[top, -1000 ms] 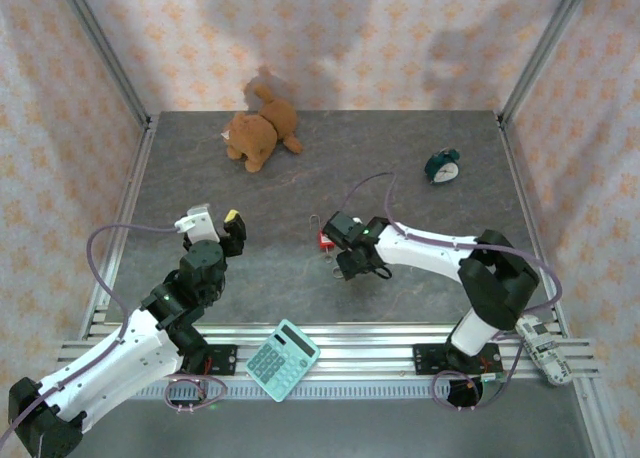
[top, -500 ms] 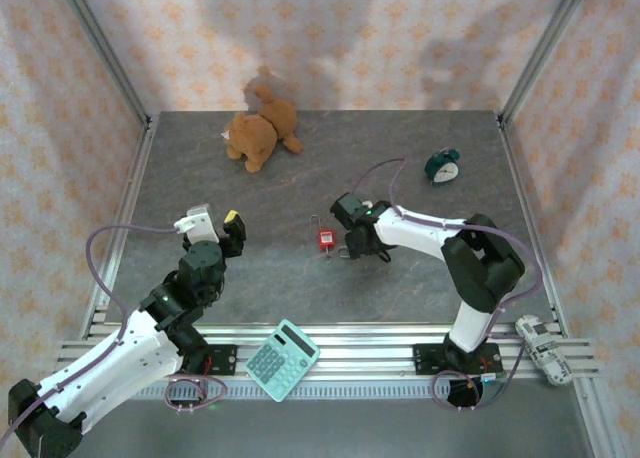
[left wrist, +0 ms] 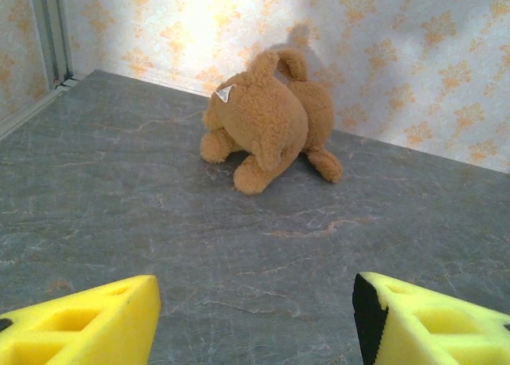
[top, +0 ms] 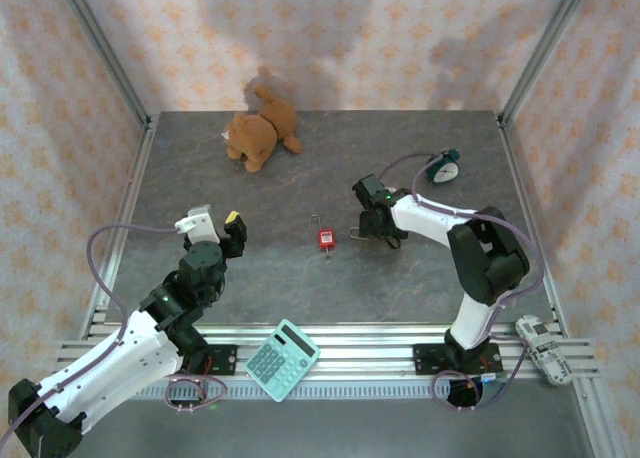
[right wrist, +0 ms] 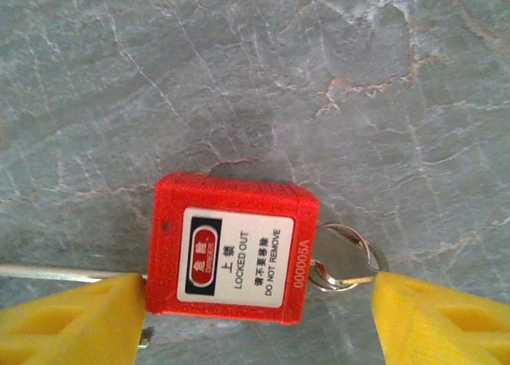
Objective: Unlock with the key
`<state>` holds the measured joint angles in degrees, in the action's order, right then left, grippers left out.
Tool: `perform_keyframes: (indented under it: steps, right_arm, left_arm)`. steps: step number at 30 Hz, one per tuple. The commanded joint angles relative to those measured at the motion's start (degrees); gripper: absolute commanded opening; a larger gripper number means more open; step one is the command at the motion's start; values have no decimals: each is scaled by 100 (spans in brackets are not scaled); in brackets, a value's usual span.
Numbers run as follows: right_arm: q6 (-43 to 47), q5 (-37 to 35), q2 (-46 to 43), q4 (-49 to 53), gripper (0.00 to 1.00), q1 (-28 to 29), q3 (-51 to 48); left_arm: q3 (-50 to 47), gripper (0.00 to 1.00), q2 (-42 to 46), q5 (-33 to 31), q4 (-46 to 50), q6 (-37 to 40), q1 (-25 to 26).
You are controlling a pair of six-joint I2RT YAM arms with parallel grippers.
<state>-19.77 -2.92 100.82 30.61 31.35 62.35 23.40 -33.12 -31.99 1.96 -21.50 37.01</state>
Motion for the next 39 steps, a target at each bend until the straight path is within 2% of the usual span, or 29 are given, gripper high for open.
perform_keyframes:
  steps: [1, 8, 12, 15, 16, 17, 18, 19, 20, 24, 25, 27, 28, 30, 31, 32, 33, 35, 36, 37, 39]
  right_arm:
    - [-258, 658, -259, -184, 74, -28, -91]
    - [-604, 1880, -608, -795, 74, -15, -733]
    - [-646, 2152, -700, -893, 73, 49, -820]
    - [-558, 1853, -1190, -733, 72, 84, -915]
    - [-502, 1725, -1520, -714, 72, 77, -981]
    - [-433, 1598, -1901, -702, 72, 81, -1040]
    - [-359, 1490, -2252, -710, 73, 82, -1069]
    - [-259, 1383, -2684, -736, 81, 81, -1116]
    - [-135, 1204, -3120, -765, 100, 90, -1143]
    - [227, 287, -4436, -756, 99, 228, -1160]
    - [219, -63, -4641, -856, 99, 261, -1235]
    - [463, -979, -4847, -1064, 99, 257, -1433]
    - [284, -1615, -4866, -825, 99, 257, -1383]
    - [241, -2399, -4884, -570, 100, 218, -1396]
    - [346, -2657, -4952, -711, 100, 178, -1546]
    - [491, -2772, -5076, -1022, 100, 117, -1839]
    - [722, -2800, -5211, -1441, 100, 65, -2139]
    - [1608, -2654, -5623, -2679, 100, -18, -2947]
    - [2025, -2569, -5821, -3317, 99, -40, -3341]
    - [2358, -2403, -5980, -3808, 100, -71, -3677]
    - [2917, -2058, -6085, -4455, 99, -127, -4062]
  left_arm:
    - [-79, 66, 52, 6, 6, -151, -29]
    - [-142, 66, 97, 60, -30, -205, -28]
    - [-149, 66, 102, 154, -54, -249, -28]
    - [-105, 68, 16, 503, -27, -173, -32]
    - [-35, 77, -32, 551, 88, -164, -28]
    - [45, 97, -89, 538, 233, -144, -33]
    - [137, 99, -148, 536, 363, -51, -28]
    - [289, 99, -213, 519, 497, 108, -28]
    - [486, 99, -288, 444, 653, 221, -28]
    - [1137, 99, -556, -71, 1024, 609, -25]
    - [1191, 99, -581, -36, 1007, 806, -22]
    - [923, 100, -603, -101, 325, 1694, -28]
    - [596, 99, -599, -154, -400, 2390, -28]
    - [-286, 100, -692, -911, -2215, 3427, -108]
    - [-854, 100, -840, -1207, -3685, 3827, -293]
    - [-1328, 100, -988, -1058, -4725, 4182, -552]
    - [-1616, 100, -1078, -743, -5204, 4392, -783]
    - [-1785, 100, -1215, -441, -5066, 4141, -1329]
    - [-1734, 100, -1275, -203, -4624, 3746, -1671]
    - [-1720, 100, -1382, 306, -4398, 3265, -2056]
    - [-1782, 100, -1825, 1019, -4792, 2555, -2553]
